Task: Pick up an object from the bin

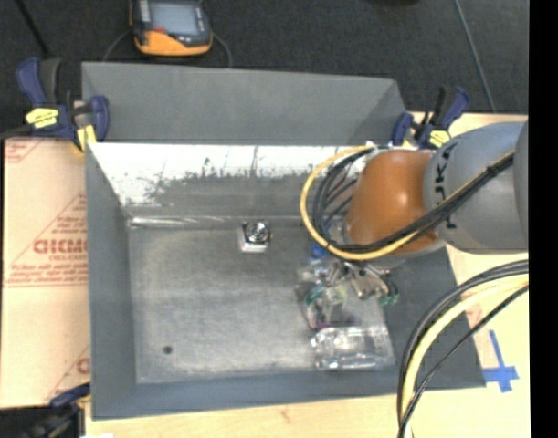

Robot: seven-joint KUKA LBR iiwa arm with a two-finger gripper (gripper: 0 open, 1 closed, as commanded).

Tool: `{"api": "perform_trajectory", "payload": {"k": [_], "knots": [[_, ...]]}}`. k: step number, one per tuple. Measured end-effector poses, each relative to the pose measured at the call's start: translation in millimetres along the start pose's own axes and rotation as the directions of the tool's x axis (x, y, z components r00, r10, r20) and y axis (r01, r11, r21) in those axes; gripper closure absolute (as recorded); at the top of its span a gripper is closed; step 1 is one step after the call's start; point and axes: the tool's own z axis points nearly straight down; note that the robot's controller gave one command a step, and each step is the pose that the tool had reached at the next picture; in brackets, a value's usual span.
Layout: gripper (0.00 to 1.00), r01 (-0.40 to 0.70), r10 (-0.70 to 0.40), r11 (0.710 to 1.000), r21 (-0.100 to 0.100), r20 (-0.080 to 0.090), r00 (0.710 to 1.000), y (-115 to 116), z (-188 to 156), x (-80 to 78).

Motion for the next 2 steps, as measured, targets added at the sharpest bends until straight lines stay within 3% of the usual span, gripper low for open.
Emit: {"api": "perform_trajectory", "payload": {"k": [1,2], "knots": [[1.0,0.015,-0.015,1.0,0.001,0.001,1.0,-7,-123,9.5],[1.0,-0.018,0.018,1.0,0.001,-0.001,1.0,-29,-162,-4.1]]}}
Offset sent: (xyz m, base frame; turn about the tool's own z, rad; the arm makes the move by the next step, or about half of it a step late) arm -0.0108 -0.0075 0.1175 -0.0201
